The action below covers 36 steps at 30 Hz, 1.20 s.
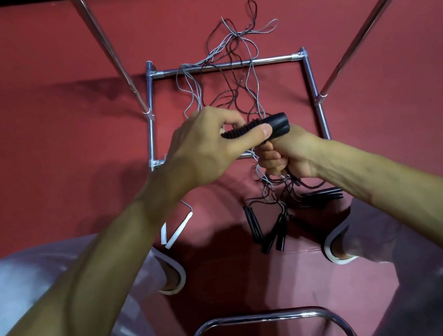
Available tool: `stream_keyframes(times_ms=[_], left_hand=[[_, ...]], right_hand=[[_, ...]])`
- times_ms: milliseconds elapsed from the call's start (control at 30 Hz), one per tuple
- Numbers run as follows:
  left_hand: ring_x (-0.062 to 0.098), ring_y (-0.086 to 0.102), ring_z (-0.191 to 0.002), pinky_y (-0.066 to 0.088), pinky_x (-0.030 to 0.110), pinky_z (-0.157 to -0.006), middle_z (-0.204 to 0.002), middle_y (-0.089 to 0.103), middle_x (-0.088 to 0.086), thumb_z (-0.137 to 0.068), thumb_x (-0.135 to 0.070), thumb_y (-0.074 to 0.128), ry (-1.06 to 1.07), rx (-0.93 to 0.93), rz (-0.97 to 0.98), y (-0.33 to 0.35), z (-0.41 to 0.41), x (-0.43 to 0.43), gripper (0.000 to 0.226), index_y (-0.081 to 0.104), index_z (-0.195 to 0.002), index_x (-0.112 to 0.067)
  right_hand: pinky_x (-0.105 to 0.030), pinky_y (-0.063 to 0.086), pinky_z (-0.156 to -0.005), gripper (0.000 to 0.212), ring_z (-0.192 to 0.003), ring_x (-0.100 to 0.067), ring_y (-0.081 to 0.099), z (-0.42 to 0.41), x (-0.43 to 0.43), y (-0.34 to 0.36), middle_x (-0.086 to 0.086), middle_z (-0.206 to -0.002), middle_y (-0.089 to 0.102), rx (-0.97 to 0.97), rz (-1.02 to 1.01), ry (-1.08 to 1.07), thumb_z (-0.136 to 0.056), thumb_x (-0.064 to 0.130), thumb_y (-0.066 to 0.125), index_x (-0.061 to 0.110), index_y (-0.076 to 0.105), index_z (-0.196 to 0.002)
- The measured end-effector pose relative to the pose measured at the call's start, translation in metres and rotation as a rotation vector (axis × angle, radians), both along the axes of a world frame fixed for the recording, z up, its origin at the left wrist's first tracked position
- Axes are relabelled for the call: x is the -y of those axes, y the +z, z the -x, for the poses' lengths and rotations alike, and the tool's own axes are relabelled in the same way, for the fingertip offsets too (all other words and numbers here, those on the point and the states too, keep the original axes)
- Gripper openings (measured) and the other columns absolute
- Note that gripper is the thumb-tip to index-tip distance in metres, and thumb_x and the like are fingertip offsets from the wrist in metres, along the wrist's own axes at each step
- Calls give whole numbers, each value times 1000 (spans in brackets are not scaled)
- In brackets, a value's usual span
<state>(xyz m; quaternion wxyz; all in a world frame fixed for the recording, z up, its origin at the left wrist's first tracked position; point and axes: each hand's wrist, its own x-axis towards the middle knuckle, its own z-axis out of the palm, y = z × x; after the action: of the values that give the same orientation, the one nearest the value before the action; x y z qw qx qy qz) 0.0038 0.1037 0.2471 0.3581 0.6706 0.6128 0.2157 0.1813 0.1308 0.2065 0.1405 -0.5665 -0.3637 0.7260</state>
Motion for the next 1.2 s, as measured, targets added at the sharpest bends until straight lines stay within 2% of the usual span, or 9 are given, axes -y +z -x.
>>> stream_keyframes(times_ms=[167, 333, 500, 600, 633, 700, 800, 900, 1200], left_hand=[[9, 50, -62, 36, 30, -64, -55, 50, -8, -79, -80, 45, -25, -208, -140, 7, -5, 4, 60, 53, -135, -61], [-2, 53, -62, 42, 23, -64, -75, 61, -21, -85, -76, 52, -10, -125, -182, 9, -4, 4, 49, 58, -131, -59], [6, 70, -106, 54, 38, -95, -112, 74, -18, -78, -88, 49, 38, 135, -55, -5, -4, -2, 52, 53, -126, -67], [5, 63, -97, 44, 31, -67, -98, 76, -13, -83, -77, 58, 47, 230, 1, -7, -2, -2, 48, 68, -123, -53], [4, 61, -54, 39, 30, -61, -82, 75, -4, -86, -71, 60, 40, 276, 34, -6, -2, -2, 44, 73, -119, -46], [10, 35, -44, 33, 25, -49, -51, 51, 8, -93, -57, 64, 45, 387, 105, -2, -4, -3, 35, 81, -103, -28], [14, 31, -31, 23, 16, -37, -50, 41, 12, -99, -44, 62, 138, 492, 233, 3, -7, -5, 54, 68, -80, 6], [13, 35, -30, 24, 15, -35, -51, 46, 11, -96, -54, 62, 297, 601, 297, 7, -1, -12, 55, 59, -81, -1], [9, 37, -30, 22, 10, -34, -63, 45, 4, -92, -68, 55, 404, 793, 495, 11, 16, -25, 51, 56, -103, -18]], right_hand=[[-20, 14, -45, 55, -35, -5, 21, -3, -5, 3, 6, -40, 29, 5, 83, 0, -88, -1, 23, 23, 40, -42], [-18, 15, -44, 52, -36, -6, 21, -1, -16, 16, 6, -42, 29, 117, 45, 60, -92, 6, 27, 23, 38, -45], [-17, 15, -43, 41, -35, -11, 22, -4, -22, 26, 2, -40, 31, 354, -285, 152, -93, 6, 38, 16, 42, -53], [-18, 19, -43, 38, -36, -13, 26, -6, -23, 25, 1, -40, 34, 447, -365, 238, -93, 5, 41, 14, 45, -56], [-17, 19, -43, 40, -36, -12, 25, -7, -23, 24, 1, -41, 33, 453, -326, 268, -94, 7, 39, 15, 44, -56], [-15, 18, -44, 44, -38, -11, 24, -7, -23, 22, 1, -42, 30, 440, -231, 304, -97, 13, 35, 17, 40, -54], [-15, 16, -43, 47, -40, -11, 25, -8, -25, 21, 0, -47, 33, 354, -173, 225, -102, 21, 38, 18, 43, -55], [-21, 21, -41, 50, -39, -14, 33, -10, -27, 24, -3, -51, 46, 251, -240, 17, -104, 33, 52, 14, 54, -58], [-37, 51, -61, 15, -62, -14, 53, -32, -25, 30, 8, -68, 56, 613, -1473, 300, -88, 28, 73, 18, 73, -99]])
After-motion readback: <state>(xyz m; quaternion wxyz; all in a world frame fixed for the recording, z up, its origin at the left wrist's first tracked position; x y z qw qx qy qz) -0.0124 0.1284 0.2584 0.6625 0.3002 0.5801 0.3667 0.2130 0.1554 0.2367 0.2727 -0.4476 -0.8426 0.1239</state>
